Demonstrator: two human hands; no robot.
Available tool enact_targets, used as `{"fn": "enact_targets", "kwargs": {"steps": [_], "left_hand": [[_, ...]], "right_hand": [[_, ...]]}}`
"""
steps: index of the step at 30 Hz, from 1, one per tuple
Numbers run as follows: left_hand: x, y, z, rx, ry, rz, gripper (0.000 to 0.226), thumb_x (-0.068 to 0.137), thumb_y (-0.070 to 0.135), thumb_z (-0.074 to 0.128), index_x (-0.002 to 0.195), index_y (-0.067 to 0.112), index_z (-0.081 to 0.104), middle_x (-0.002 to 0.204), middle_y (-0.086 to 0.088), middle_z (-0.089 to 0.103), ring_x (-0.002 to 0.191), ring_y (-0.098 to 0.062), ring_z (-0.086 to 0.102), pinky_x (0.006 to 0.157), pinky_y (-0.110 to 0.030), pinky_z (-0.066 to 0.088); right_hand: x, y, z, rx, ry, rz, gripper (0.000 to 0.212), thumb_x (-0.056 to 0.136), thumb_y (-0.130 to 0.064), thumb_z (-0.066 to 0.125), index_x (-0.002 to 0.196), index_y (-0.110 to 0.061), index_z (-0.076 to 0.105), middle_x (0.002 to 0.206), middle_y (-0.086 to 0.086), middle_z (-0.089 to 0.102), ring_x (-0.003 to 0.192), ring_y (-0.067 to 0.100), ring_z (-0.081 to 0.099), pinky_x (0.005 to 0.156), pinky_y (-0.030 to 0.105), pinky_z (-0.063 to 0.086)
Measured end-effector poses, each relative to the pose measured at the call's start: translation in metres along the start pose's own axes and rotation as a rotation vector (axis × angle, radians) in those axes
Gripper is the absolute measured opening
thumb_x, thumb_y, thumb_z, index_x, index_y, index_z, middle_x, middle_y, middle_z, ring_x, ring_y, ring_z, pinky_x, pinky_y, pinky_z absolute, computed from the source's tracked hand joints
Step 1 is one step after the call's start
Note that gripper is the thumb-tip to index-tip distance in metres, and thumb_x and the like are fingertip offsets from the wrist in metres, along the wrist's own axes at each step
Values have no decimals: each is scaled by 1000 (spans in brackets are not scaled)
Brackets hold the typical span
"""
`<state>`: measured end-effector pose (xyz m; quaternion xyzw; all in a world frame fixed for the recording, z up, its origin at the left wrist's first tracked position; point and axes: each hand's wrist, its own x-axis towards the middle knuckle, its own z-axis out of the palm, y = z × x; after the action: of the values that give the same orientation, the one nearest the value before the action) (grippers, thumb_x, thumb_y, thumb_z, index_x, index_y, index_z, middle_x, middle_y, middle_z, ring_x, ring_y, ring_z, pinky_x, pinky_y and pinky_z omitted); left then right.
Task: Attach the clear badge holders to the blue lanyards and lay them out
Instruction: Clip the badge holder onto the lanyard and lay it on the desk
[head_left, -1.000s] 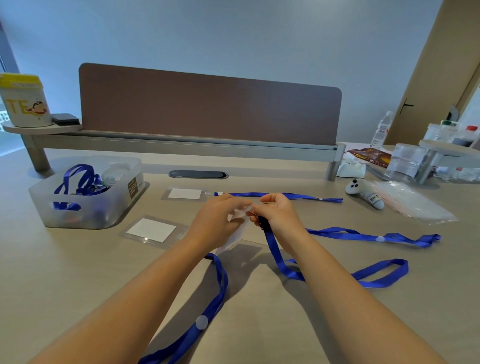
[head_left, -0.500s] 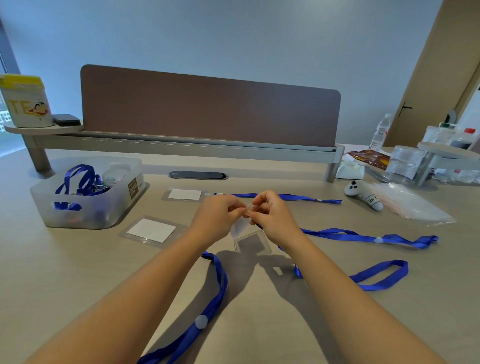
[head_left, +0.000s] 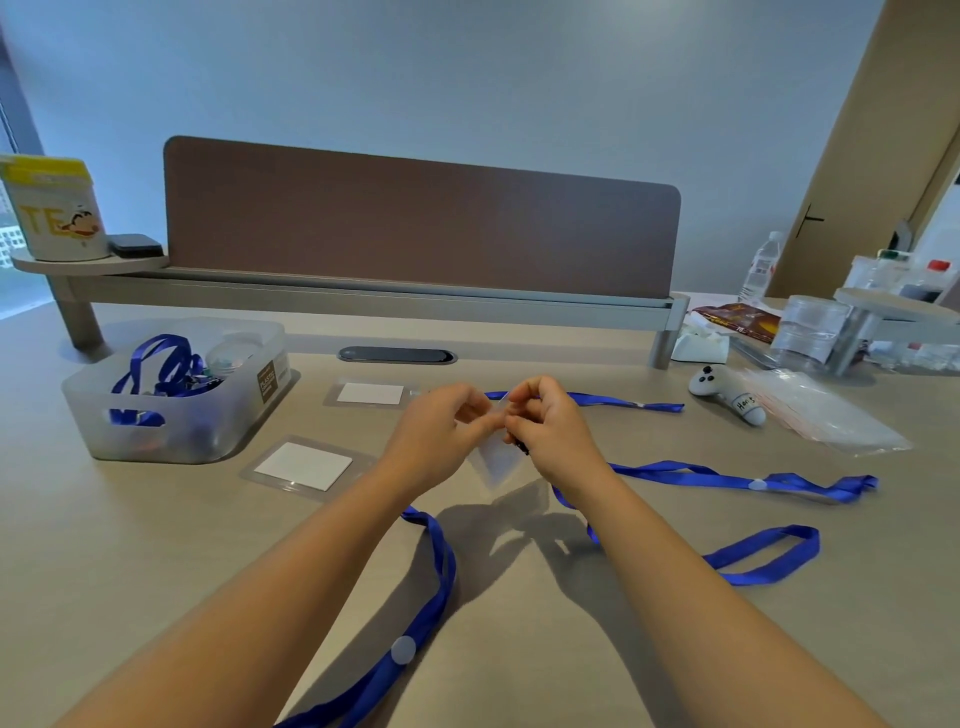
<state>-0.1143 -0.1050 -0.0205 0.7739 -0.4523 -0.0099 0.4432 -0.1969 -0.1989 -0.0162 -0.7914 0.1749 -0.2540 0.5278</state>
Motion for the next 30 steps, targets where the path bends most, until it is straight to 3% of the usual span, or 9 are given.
{"fn": "enact_targets", "kwargs": {"steps": [4, 8, 12, 17, 21, 26, 28, 30], "left_hand": [[-7, -8, 1, -16, -49, 2, 40, 77, 23, 65, 113, 14, 51, 107, 0, 57, 96, -10, 49, 85, -25, 40], [-7, -12, 3, 68, 35, -7, 19, 86, 13, 52, 104, 10, 58, 107, -10, 65, 90, -15, 53, 79, -27, 41], [-3, -14, 0, 104, 221, 62, 23, 86, 4, 48, 104, 10, 61, 102, -14, 67, 92, -28, 58, 82, -39, 49], [-1, -17, 1, 261, 303, 196, 26, 85, 0, 49, 106, 9, 62, 98, -17, 67, 91, -31, 58, 76, -37, 48], [0, -18, -6, 369, 351, 293, 23, 79, 2, 50, 94, 8, 67, 83, -18, 71, 76, -34, 64, 66, -44, 53], [1, -19, -15, 468, 349, 340, 24, 76, 2, 51, 90, 9, 69, 77, -15, 73, 69, -32, 65, 61, -37, 51], [1, -18, -16, 481, 354, 339, 22, 77, -1, 55, 92, 8, 68, 79, -17, 73, 69, -34, 65, 61, -38, 51], [2, -17, -18, 477, 363, 326, 21, 77, -3, 58, 94, 7, 67, 83, -20, 72, 72, -37, 64, 63, -41, 52]], "right_hand": [[2, 0, -4, 163, 23, 58, 28, 91, 2, 42, 79, -23, 44, 80, 2, 57, 64, 8, 50, 59, 17, 41], [1, 2, -5, 167, -15, 94, 20, 87, 0, 52, 86, -19, 48, 79, 1, 54, 63, 10, 47, 57, 19, 39], [0, 8, -6, -16, -14, 124, 32, 82, 2, 58, 103, -17, 42, 98, 5, 52, 75, 11, 49, 57, 15, 37], [0, 9, -7, -227, -5, 119, 41, 83, -2, 57, 119, -12, 42, 104, 1, 46, 90, 16, 48, 56, 17, 41], [-2, 14, -5, -392, -56, 169, 34, 86, -5, 55, 119, -9, 47, 115, 7, 53, 92, 16, 48, 73, 26, 41], [-5, 18, 0, -537, 19, 172, 29, 89, -12, 53, 118, -7, 50, 123, 10, 54, 97, 19, 51, 77, 25, 39], [-6, 15, 3, -522, 73, 154, 30, 89, -14, 53, 117, -6, 51, 115, 10, 55, 96, 19, 53, 74, 23, 40], [-7, 13, 7, -444, 93, 136, 18, 89, -15, 51, 104, -7, 56, 92, 7, 56, 77, 14, 50, 64, 21, 41]]}}
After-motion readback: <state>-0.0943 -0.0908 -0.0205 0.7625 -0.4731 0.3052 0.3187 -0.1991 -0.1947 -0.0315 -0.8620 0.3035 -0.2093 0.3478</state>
